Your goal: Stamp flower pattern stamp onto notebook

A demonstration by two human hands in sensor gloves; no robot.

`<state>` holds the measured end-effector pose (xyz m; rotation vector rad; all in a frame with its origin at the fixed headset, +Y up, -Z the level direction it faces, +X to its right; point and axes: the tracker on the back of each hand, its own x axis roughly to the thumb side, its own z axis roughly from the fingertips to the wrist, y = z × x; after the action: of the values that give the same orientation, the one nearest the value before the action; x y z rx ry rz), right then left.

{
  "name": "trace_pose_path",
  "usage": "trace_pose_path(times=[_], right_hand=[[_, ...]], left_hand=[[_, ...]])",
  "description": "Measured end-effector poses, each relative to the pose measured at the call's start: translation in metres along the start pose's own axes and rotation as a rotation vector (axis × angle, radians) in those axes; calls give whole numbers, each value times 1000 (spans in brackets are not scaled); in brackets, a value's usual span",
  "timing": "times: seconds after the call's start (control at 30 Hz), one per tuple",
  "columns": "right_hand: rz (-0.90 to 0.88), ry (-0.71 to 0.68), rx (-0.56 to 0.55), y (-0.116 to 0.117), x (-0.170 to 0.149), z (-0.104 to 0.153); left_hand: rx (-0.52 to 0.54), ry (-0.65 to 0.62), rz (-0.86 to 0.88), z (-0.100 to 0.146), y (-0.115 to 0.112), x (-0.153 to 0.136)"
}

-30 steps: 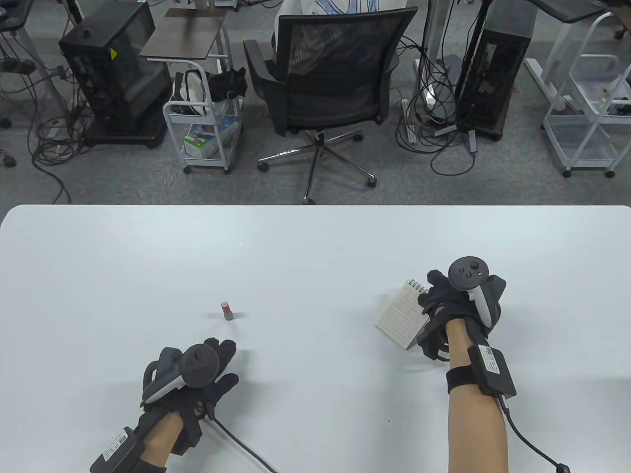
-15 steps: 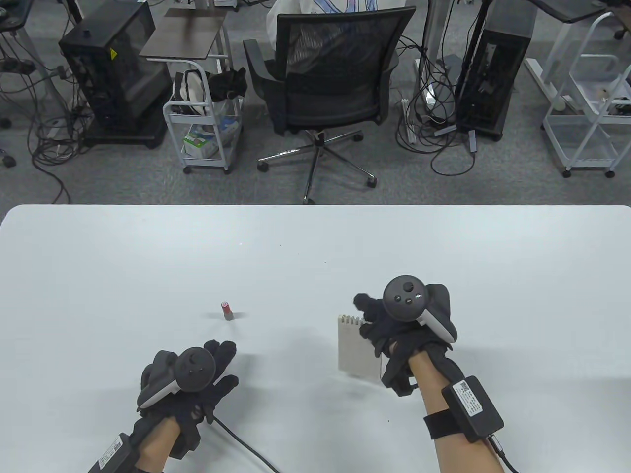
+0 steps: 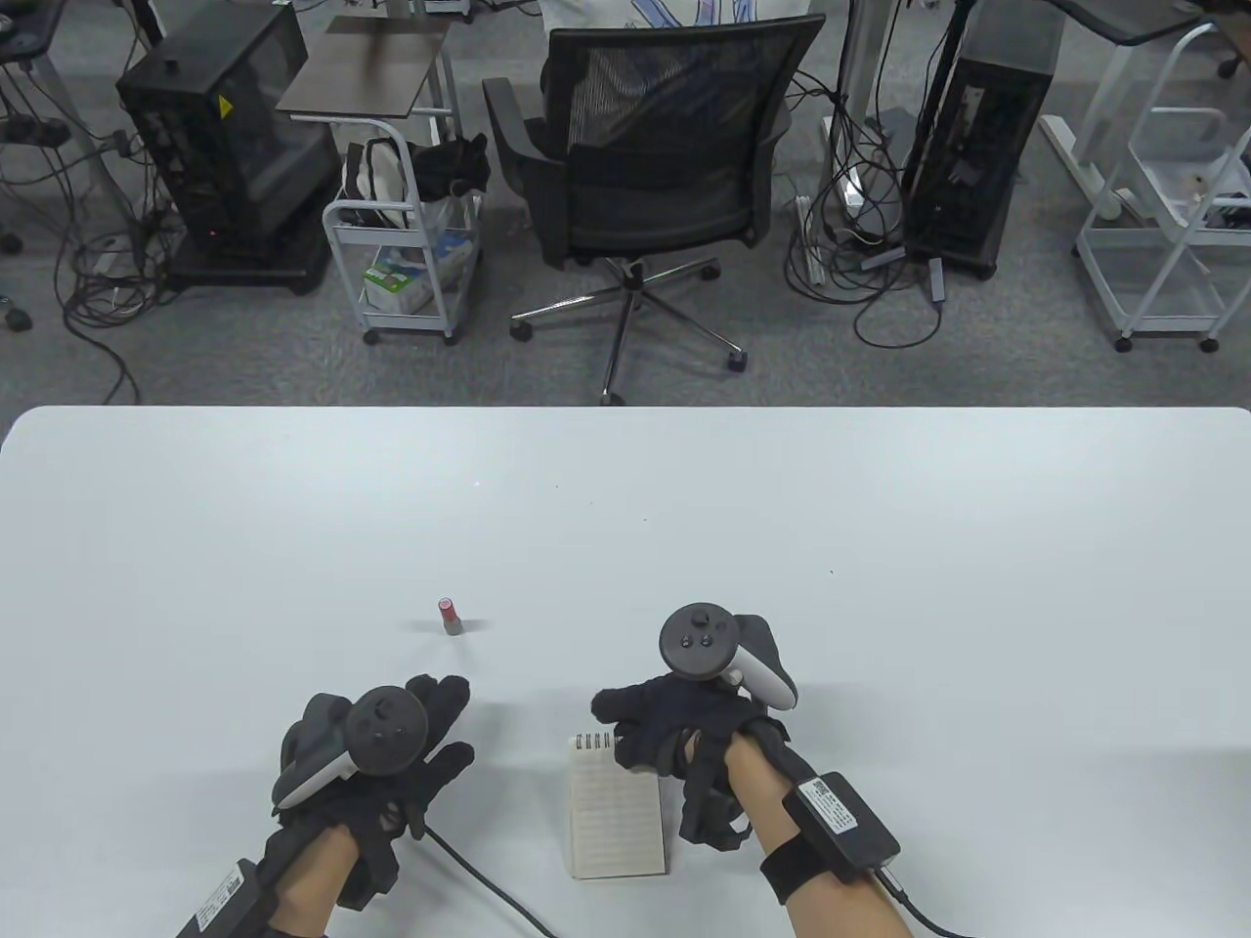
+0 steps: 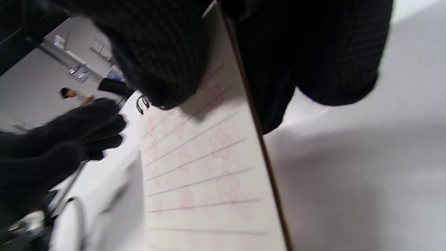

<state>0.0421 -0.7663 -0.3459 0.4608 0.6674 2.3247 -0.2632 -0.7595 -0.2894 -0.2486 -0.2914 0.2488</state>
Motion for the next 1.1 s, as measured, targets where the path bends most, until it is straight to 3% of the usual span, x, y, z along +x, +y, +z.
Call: trace_pose_path(times=[0.27, 0.5, 0.63, 0.8, 1.1], right_hand=[[308, 11, -173, 7, 8, -8], [642, 57, -167, 19, 25, -17], [613, 47, -170, 12, 46, -25], [591, -35, -296, 5, 89, -44], [523, -120, -353, 25, 137, -99]], left_hand=[[-14, 6, 4, -2, -1, -4], [-35, 17, 30, -1, 0, -6], [-41, 25, 39, 2, 2, -7], [-57, 33, 48, 2, 2, -9], [-125, 58, 90, 3, 1, -26]])
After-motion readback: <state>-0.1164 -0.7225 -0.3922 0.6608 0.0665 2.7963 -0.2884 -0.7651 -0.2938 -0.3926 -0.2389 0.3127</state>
